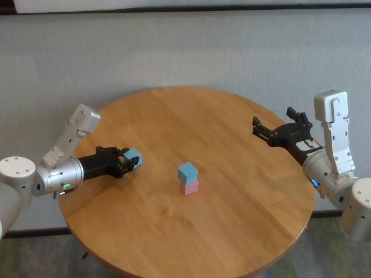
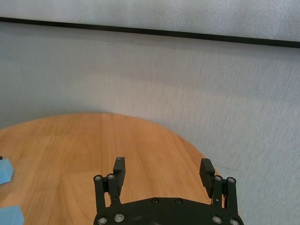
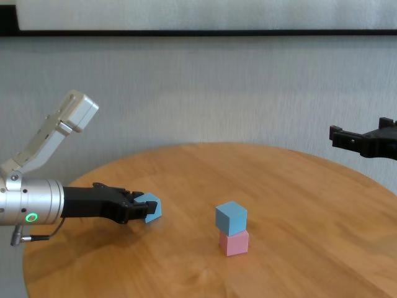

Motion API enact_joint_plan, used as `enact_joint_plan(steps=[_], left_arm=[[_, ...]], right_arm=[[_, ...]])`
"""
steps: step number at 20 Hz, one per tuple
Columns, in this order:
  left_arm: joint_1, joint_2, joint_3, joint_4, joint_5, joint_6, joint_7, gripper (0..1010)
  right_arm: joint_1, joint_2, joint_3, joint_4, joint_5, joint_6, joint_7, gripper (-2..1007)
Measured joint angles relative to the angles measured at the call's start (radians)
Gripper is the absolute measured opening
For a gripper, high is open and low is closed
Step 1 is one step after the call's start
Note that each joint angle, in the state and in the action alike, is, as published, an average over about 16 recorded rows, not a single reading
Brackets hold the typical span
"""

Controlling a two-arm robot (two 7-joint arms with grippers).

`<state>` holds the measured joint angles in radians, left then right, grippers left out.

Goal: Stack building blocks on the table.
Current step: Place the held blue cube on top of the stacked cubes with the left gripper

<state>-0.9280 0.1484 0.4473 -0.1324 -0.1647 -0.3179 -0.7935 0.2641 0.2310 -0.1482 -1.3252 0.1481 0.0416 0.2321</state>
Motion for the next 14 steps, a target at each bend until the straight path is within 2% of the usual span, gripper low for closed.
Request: enact_joint_plan(steps=[14], left_arm=[[-0.003,-0.001,-0.001,0.006,0.002,-0.003,-0.001,401]], right_arm=[[0.000,0.000,0.000,0.000,0.000,0.000,0.000,1004]])
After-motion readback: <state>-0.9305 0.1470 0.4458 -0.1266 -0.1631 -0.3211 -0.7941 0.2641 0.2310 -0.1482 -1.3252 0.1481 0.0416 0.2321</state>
